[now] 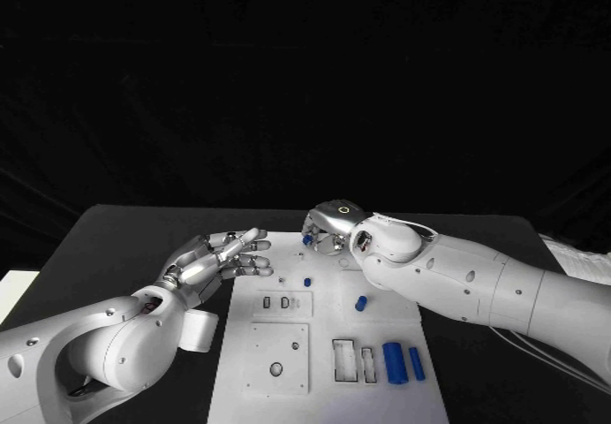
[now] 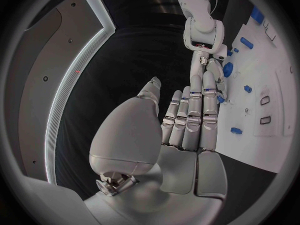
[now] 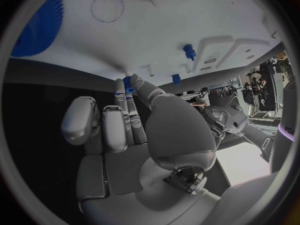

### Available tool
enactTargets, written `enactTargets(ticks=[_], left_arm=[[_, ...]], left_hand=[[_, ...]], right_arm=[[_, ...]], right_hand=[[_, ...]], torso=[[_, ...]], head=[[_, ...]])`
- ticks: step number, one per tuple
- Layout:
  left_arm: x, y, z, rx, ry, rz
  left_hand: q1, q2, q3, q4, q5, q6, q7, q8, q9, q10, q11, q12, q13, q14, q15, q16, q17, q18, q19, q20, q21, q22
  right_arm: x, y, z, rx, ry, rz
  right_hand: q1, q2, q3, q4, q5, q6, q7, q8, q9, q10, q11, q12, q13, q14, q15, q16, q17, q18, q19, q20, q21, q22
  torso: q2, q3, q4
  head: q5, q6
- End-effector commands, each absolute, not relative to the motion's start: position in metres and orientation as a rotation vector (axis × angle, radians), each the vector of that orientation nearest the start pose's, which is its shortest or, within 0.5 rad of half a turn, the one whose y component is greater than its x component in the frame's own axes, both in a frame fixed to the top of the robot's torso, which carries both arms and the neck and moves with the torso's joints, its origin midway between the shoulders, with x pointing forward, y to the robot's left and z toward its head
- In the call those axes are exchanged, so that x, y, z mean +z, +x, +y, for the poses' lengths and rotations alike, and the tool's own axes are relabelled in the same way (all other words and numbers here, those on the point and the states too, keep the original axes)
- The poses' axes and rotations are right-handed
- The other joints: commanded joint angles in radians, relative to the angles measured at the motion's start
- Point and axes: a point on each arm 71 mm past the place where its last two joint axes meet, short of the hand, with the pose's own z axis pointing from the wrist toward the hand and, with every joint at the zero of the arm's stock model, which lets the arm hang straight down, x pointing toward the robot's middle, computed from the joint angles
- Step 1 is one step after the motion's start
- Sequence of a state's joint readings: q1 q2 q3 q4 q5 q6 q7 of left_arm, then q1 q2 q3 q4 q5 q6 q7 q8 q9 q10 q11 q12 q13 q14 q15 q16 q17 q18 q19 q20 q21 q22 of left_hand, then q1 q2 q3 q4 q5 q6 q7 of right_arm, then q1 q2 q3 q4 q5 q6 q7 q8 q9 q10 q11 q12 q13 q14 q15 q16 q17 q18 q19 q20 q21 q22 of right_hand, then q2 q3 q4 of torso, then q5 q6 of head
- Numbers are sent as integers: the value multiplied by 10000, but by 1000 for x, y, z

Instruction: Assemble the parts on the task board

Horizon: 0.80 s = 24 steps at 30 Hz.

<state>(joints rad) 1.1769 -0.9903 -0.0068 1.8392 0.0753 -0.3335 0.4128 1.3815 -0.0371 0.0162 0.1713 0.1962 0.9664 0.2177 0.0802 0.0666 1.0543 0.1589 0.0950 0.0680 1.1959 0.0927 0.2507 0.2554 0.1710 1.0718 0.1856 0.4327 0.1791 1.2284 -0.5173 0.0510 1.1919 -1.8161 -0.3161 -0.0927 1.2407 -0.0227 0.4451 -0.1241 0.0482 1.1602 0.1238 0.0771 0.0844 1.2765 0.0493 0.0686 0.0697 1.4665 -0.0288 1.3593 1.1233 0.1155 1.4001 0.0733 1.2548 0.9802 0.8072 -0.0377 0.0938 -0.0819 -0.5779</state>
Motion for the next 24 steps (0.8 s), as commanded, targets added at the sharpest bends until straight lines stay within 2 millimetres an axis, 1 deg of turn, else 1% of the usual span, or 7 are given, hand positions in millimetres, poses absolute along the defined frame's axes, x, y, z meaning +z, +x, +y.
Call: enactTargets(ticks=[1,5,12,17,20,22,24], left_arm=[[-149,425,188,-17559,-11680,14331],[-149,425,187,-17572,-11678,14343],[-149,425,187,-17571,-11682,14359],[-149,425,187,-17570,-11686,14374],[-150,425,187,-17570,-11690,14384],[-150,425,187,-17568,-11692,14390],[-150,425,187,-17561,-11696,14394]], left_hand=[[24,49,-16,-56,-65,-12,79,-55,-9,-59,21,-69,-14,-71,-11,-45,17,85,-26,39,26,-4],[24,49,-16,-56,-65,-12,79,-55,-9,-60,21,-69,-14,-72,-11,-46,17,85,-26,39,26,-4],[25,49,-19,-62,-65,-16,82,-59,-8,-64,25,-74,-13,-81,-7,-51,20,85,-33,41,25,-6],[25,49,-20,-65,-65,-19,85,-63,-8,-67,27,-78,-13,-87,-5,-54,23,85,-37,43,24,-7],[25,49,-20,-65,-65,-19,85,-63,-8,-67,27,-78,-13,-87,-5,-54,23,85,-37,43,24,-7],[25,49,-20,-65,-65,-19,85,-63,-8,-67,27,-78,-13,-87,-5,-54,23,85,-37,43,24,-7],[24,48,-22,-67,-65,-22,86,-65,-8,-70,29,-80,-13,-90,-4,-56,25,85,-40,44,23,-7]], right_arm=[[-155,550,-119,4543,-4597,14574],[-157,553,-118,4390,-4553,14732],[-158,554,-116,4328,-4514,14786],[-158,555,-115,4308,-4473,14772],[-156,555,-116,4325,-4384,14617],[-155,554,-118,4341,-4321,14501],[-154,553,-122,4354,-4253,14375]], right_hand=[[-42,-110,1,84,54,157,-74,16,241,-60,39,-75,-20,331,-15,4,-28,-85,-14,-45,23,-17],[-120,-289,22,265,40,8,-6,-99,225,-258,106,-89,-46,318,42,-15,-73,-85,-45,6,19,-35],[-140,-489,73,439,42,-227,93,-161,184,-544,205,-91,-59,306,132,-41,-137,-76,-91,83,-6,-93],[-180,-767,37,640,21,-626,214,-175,99,-1089,349,-96,-83,230,258,-220,-489,-20,-240,198,-199,-437],[-175,-1034,-221,835,10,-1258,314,-172,-63,-1877,492,-67,-77,136,368,-441,-863,93,-488,320,-606,-1109],[-160,-1268,-588,996,-5,-1733,203,-158,-165,-2284,498,-68,-79,86,381,-571,-1079,153,-593,349,-805,-1418],[-42,-1280,-811,1140,5,-1784,227,-142,-159,-2381,495,-20,-61,82,391,-605,-1127,171,-603,347,-859,-1485]], torso=[[11,-9,16],[18,-4,21],[23,-10,20],[33,-2,14],[35,-3,3],[38,-3,9],[37,1,16]], head=[[-7,10],[84,40],[55,49],[67,51],[67,51],[72,60],[88,75]])
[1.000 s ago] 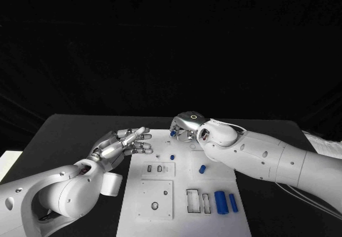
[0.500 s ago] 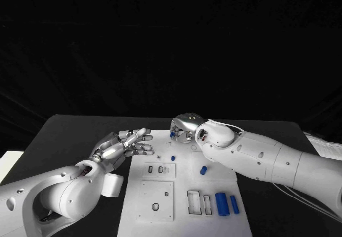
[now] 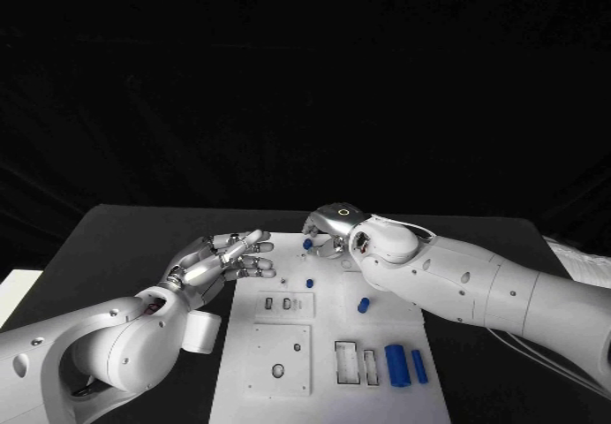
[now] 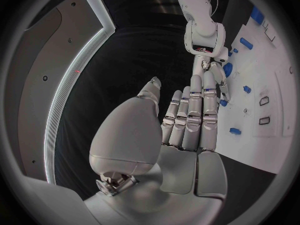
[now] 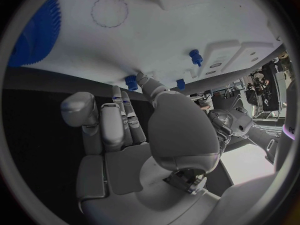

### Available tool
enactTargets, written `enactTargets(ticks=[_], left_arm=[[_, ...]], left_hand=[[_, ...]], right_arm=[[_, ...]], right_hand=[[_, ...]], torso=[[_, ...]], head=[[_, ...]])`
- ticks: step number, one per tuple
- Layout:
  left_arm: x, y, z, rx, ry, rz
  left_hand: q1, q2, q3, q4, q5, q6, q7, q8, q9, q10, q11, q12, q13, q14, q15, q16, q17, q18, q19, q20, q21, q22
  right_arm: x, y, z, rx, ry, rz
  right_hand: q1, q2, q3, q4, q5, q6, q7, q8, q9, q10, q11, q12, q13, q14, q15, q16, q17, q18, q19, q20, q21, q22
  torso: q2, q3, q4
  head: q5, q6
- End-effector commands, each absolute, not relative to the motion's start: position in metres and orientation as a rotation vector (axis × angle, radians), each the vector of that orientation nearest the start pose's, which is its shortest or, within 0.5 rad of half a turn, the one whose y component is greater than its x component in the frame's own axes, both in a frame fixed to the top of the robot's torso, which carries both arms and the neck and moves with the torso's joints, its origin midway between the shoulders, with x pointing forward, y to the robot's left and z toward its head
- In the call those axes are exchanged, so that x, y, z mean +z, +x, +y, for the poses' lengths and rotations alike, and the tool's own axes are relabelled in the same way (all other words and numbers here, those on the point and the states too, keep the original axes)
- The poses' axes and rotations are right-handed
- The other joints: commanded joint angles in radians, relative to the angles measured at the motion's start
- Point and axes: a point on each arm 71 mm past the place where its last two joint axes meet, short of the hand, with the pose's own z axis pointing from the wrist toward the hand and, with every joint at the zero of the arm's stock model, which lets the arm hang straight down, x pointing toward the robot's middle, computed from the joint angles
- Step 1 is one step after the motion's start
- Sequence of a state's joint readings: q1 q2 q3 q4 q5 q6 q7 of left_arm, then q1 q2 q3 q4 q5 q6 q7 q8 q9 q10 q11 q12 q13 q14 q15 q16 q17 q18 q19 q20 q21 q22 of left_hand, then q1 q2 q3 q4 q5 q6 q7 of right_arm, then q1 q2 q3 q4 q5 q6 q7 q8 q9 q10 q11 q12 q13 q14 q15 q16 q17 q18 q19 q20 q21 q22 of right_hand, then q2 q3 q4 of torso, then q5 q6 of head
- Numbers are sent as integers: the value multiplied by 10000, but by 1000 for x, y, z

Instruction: Assemble the parts on the task board

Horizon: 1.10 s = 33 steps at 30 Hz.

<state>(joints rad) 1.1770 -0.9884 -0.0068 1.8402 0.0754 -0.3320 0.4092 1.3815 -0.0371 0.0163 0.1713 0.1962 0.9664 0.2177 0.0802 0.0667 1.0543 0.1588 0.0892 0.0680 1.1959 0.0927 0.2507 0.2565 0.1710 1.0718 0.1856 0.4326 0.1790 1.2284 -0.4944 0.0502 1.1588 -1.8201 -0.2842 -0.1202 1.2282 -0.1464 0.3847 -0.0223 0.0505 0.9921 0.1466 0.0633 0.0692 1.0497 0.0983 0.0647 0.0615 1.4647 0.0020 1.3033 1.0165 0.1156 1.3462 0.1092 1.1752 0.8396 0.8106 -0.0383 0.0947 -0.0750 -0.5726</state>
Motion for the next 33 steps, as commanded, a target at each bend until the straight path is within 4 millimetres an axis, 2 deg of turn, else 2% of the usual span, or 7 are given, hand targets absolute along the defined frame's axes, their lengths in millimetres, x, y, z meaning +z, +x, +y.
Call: enactTargets(ticks=[1,7,11,16,19,23,33], left_arm=[[-150,425,187,-17557,-11700,14400],[-150,425,190,-17496,-11728,14404],[-150,426,192,-17450,-11743,14383],[-150,426,194,-17423,-11762,14369],[-150,426,194,-17417,-11788,14358],[-151,427,194,-17428,-11826,14350],[-152,429,192,-17440,-11879,14340]], left_hand=[[22,47,-26,-69,-66,-26,89,-68,-9,-74,31,-25,-13,-95,-2,-59,16,84,-44,47,23,-8],[20,47,-27,-70,-66,-29,91,-71,-10,-77,33,-28,-13,-98,-1,-60,17,84,-45,48,23,-8],[20,47,-27,-70,-66,-29,91,-71,-10,-77,33,-28,-13,-98,-1,-60,17,84,-45,48,23,-8],[14,43,-36,-76,-67,-46,98,-83,-11,-95,40,-42,-14,-109,5,-66,25,85,-50,52,23,-10],[13,44,-37,-77,-66,-47,98,-84,-10,-95,40,-43,-13,-112,6,-68,27,85,-52,53,23,-10],[13,44,-37,-77,-66,-47,98,-84,-10,-95,40,-43,-13,-112,6,-68,27,85,-52,53,23,-10],[12,54,-36,-78,-65,-44,97,-84,-8,-93,40,-44,-12,-123,9,-74,29,84,-58,56,22,-12]], right_arm=[[-153,552,-124,4362,-4221,14334],[-139,541,-149,4594,-3787,14044],[-126,533,-176,4961,-2781,14104],[-119,529,-214,5043,-1206,14979],[-120,529,-231,4785,-899,15536],[-123,530,-246,4286,-1013,16024],[-129,533,-253,3679,-1370,16675]], right_hand=[[195,-29,-363,242,-11,-123,2,7,1,-106,-1,77,37,110,70,-52,-63,173,-47,-14,-79,-95],[521,84,-596,522,3,5,-2,49,44,595,-140,536,150,217,-36,125,245,143,102,-82,13,55],[724,152,-475,606,154,303,-23,127,97,2177,-374,1308,509,412,-224,636,1177,-36,484,-235,654,1129],[569,-303,-910,811,882,372,-284,111,92,3796,-748,2833,1800,541,-559,1129,2047,-170,764,-629,1145,1868],[383,-378,-1600,1084,1305,258,-380,104,84,4110,-792,7175,6469,627,-539,1477,2703,-259,905,-663,1438,2338],[431,-214,-2823,1798,1436,71,-241,184,110,3965,-652,11543,11314,729,-447,1934,3655,-356,1024,-560,1850,3016],[899,-149,-3444,2527,1426,-21,-145,332,155,4840,-535,14336,14373,849,-345,2253,4418,-460,1155,-437,2241,3664]], torso=[[2,9,7],[11,5,-5],[12,11,-25],[16,16,-73],[20,23,-125],[36,36,-156],[39,41,-129]], head=[[32,31],[13,74],[-56,82],[-74,131],[-49,130],[-37,149],[-103,130]])
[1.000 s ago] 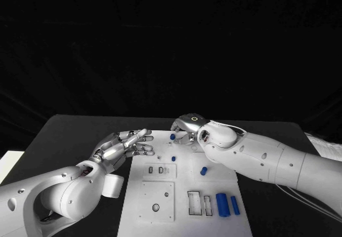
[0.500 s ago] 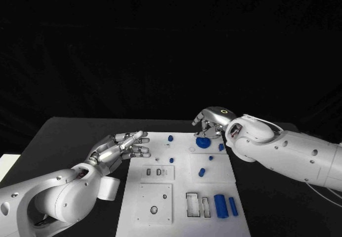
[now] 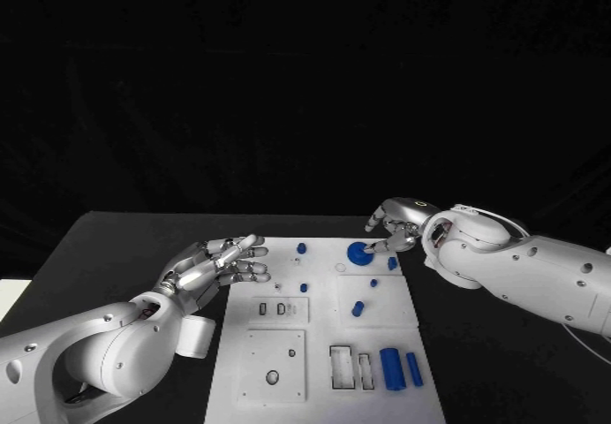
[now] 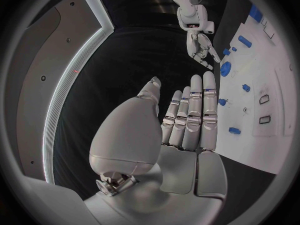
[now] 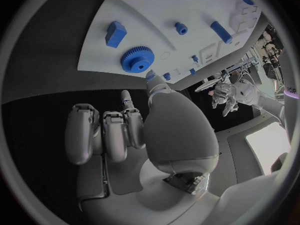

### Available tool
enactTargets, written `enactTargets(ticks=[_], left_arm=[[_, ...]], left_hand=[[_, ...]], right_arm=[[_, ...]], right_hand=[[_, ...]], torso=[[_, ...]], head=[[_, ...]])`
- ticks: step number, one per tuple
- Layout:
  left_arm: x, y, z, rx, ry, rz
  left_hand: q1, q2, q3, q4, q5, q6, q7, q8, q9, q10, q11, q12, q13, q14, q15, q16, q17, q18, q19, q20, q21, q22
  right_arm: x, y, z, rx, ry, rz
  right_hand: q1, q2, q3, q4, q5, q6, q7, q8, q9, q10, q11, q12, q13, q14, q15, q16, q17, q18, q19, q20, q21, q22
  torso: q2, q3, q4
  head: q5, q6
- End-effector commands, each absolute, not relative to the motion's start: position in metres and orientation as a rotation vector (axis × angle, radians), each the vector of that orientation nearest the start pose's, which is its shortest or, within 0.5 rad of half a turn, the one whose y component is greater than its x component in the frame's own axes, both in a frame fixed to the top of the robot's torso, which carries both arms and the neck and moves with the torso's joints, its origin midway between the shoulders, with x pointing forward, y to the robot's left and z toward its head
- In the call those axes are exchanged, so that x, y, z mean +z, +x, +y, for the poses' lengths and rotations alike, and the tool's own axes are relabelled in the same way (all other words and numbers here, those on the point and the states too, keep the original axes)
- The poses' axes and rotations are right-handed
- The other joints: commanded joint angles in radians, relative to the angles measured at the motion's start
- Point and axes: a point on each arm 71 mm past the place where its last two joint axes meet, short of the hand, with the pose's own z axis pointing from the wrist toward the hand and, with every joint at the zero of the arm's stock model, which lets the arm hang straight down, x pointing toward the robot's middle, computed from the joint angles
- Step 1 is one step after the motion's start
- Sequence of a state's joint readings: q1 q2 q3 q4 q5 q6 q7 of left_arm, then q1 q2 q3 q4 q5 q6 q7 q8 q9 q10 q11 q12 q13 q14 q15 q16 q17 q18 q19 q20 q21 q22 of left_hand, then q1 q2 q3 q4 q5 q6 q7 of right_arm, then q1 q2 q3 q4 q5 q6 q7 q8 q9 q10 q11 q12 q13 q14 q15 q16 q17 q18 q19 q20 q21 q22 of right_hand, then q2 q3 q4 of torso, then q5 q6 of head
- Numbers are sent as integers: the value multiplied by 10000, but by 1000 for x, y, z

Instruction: Assemble the parts on the task board

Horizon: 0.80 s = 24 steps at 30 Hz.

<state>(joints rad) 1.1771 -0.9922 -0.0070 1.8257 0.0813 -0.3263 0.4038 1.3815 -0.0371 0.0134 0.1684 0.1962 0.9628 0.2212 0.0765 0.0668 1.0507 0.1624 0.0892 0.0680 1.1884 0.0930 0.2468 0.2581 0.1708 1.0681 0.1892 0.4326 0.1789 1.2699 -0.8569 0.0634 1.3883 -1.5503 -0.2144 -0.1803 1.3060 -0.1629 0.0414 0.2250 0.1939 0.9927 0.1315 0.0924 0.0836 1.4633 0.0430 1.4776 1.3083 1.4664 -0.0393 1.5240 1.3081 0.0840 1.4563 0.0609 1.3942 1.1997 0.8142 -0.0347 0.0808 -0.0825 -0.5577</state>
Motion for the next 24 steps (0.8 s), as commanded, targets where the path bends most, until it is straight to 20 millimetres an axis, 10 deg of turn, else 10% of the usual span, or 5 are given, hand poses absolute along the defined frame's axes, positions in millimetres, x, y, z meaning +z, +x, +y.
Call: enactTargets(ticks=[1,24], left_arm=[[-152,429,192,-17442,-11881,14343],[-152,430,192,-17427,-11893,14347]], left_hand=[[12,54,-7,-49,-65,-9,62,-47,-9,-57,4,-44,-11,-48,6,-36,14,86,-21,20,22,-11],[13,63,-4,-51,-63,-7,62,-46,-8,-56,5,-44,-10,-54,7,-39,16,86,-25,21,21,-12]], right_arm=[[-130,533,-251,3659,-1443,16744],[-144,538,-238,3565,-2027,16980]], right_hand=[[158,19,-33,77,-18,-11,5,67,19,776,21,361,2061,843,72,73,1569,-153,66,49,84,118],[610,331,137,-156,10,154,-2,226,62,1054,22,896,2591,916,85,234,1979,-230,179,72,331,558]], torso=[[3,7,12],[5,-9,16]], head=[[-44,-23],[-19,-117]])
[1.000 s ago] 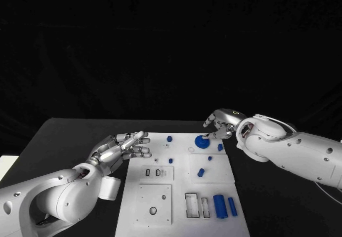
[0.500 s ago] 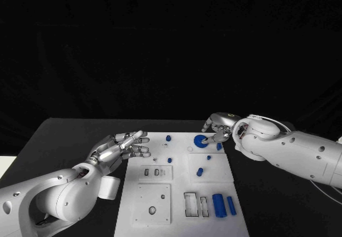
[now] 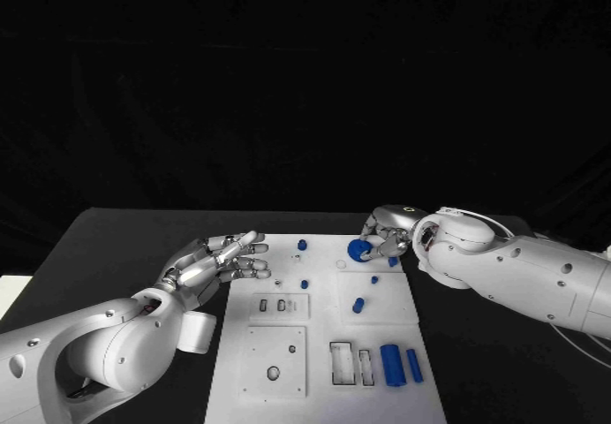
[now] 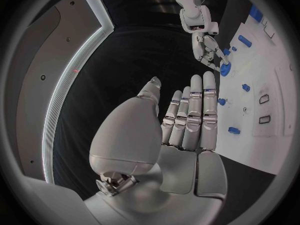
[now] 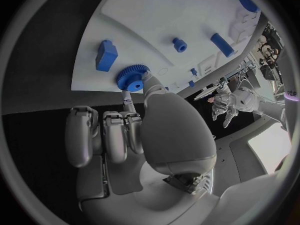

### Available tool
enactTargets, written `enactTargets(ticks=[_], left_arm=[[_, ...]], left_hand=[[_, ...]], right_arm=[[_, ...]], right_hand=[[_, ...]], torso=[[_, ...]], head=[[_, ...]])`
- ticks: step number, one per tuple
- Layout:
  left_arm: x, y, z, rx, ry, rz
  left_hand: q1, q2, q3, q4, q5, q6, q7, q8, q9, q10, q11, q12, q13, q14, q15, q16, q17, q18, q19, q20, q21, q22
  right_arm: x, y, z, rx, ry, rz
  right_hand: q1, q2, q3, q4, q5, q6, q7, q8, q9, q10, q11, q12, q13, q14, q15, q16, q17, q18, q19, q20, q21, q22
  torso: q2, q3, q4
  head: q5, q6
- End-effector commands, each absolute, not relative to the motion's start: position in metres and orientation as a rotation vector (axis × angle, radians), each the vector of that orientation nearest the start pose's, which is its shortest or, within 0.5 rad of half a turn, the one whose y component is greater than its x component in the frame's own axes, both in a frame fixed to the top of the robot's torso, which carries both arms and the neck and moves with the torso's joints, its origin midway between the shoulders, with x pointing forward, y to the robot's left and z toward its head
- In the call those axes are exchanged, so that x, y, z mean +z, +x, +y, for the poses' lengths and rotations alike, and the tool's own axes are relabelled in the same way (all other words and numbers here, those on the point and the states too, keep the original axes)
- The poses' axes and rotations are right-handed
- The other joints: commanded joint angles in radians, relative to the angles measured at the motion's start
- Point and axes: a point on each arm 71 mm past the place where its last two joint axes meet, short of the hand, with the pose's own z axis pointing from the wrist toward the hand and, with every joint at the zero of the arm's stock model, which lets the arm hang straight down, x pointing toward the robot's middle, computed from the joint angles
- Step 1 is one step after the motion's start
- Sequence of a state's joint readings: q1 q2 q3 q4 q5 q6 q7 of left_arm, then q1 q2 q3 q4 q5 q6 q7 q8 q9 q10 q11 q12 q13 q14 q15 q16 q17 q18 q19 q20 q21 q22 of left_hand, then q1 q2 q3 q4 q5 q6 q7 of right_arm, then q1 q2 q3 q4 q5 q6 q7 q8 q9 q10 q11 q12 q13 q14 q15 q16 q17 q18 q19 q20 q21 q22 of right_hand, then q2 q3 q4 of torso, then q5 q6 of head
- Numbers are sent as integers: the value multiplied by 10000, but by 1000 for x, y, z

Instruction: Assemble the parts on the task board

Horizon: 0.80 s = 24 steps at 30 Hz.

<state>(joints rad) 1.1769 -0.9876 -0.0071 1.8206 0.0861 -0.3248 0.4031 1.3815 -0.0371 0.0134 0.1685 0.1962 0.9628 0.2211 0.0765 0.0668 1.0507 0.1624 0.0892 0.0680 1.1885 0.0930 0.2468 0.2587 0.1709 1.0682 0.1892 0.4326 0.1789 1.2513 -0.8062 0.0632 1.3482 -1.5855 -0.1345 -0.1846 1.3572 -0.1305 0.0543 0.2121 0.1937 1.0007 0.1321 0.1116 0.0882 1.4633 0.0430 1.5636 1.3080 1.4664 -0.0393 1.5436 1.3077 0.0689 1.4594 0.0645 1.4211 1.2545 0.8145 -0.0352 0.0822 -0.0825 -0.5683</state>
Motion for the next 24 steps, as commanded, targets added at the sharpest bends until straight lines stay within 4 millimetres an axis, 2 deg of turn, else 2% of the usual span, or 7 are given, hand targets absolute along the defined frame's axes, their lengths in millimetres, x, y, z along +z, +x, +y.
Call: enactTargets(ticks=[1,9,14,18,24], left_arm=[[-152,430,192,-17427,-11893,14348],[-153,430,192,-17424,-11897,14358],[-153,430,192,-17428,-11901,14375],[-153,430,191,-17425,-11905,14388],[-153,430,191,-17427,-11912,14410]], left_hand=[[13,63,-5,-51,-63,-7,62,-47,-8,-56,5,-45,-10,-55,7,-39,9,86,-25,22,21,-12],[20,76,0,-59,-61,-6,61,-47,-6,-54,5,-47,-8,-66,9,-46,15,86,-32,25,20,-15],[20,76,0,-59,-61,-6,61,-47,-6,-54,5,-47,-8,-66,9,-46,15,86,-32,25,20,-15],[20,76,0,-59,-61,-6,61,-47,-6,-54,5,-47,-8,-66,9,-46,15,86,-32,25,20,-15],[33,88,7,-71,-58,-6,62,-50,-5,-54,6,-50,-7,-74,10,-52,20,88,-38,27,20,-16]], right_arm=[[-145,538,-237,3559,-2037,16980],[-146,539,-235,3520,-2064,16961],[-146,540,-234,3199,-2278,16821],[-147,539,-231,2693,-2705,16603],[-149,537,-228,2277,-3163,16386]], right_hand=[[107,29,20,-40,6,86,-8,40,19,1067,22,57,2614,917,85,40,1986,-79,150,36,68,22],[121,169,98,-92,-20,178,-18,89,34,1075,16,72,2628,926,81,60,2038,-93,167,36,110,100],[135,282,202,-176,-183,476,-92,229,90,1075,-40,72,2628,939,44,85,2107,-110,194,16,169,211],[112,224,365,-237,-704,686,-166,298,117,1075,-108,72,2628,951,-12,109,2174,-131,227,-37,230,333],[298,221,722,-393,-696,969,-275,401,166,1075,-201,72,2628,953,-91,114,2191,-141,241,-96,261,395]], torso=[[3,-4,5],[0,-6,13],[6,-4,3],[6,-1,5],[3,-6,13]], head=[[-28,-8],[-31,-23],[-19,-27],[-3,-26],[-30,-22]])
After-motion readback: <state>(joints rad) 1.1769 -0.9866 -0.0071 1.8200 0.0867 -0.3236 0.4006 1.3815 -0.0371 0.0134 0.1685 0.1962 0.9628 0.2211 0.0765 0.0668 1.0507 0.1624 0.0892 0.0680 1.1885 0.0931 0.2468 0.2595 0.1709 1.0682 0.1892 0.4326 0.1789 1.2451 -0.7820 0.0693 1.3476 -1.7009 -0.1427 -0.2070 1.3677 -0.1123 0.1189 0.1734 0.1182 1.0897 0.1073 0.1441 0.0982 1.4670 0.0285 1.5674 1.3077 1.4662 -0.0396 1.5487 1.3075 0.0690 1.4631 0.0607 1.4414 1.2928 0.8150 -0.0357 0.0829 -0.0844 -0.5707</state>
